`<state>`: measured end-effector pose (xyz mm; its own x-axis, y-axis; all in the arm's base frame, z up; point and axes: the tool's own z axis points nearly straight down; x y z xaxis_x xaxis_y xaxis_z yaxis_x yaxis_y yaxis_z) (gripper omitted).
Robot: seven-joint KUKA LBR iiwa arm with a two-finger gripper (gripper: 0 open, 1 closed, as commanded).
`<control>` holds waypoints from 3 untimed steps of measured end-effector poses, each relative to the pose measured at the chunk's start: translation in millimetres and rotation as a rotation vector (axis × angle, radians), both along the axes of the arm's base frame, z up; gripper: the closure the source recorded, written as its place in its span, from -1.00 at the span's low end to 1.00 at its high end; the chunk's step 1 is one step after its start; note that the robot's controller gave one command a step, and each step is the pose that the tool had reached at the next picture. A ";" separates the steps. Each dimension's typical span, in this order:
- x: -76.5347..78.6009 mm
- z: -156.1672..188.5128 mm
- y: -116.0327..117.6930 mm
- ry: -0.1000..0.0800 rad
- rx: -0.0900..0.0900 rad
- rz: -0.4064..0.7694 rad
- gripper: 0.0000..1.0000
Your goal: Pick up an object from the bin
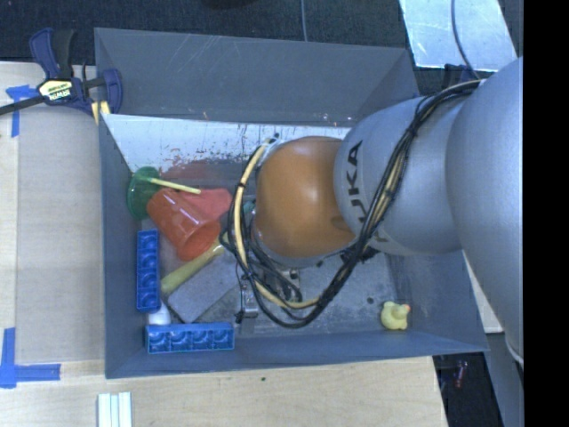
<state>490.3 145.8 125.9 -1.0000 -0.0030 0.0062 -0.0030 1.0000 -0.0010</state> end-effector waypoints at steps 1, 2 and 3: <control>2.3 4.3 -0.6 -0.008 0.002 -0.003 -1.00; 61.8 -56.9 60.1 -0.002 -0.001 0.525 -1.00; 44.9 -8.9 56.8 -0.010 0.003 0.372 -1.00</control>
Offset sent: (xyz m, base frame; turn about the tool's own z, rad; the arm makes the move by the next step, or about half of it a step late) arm 0.0611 0.0623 -0.0559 -0.5269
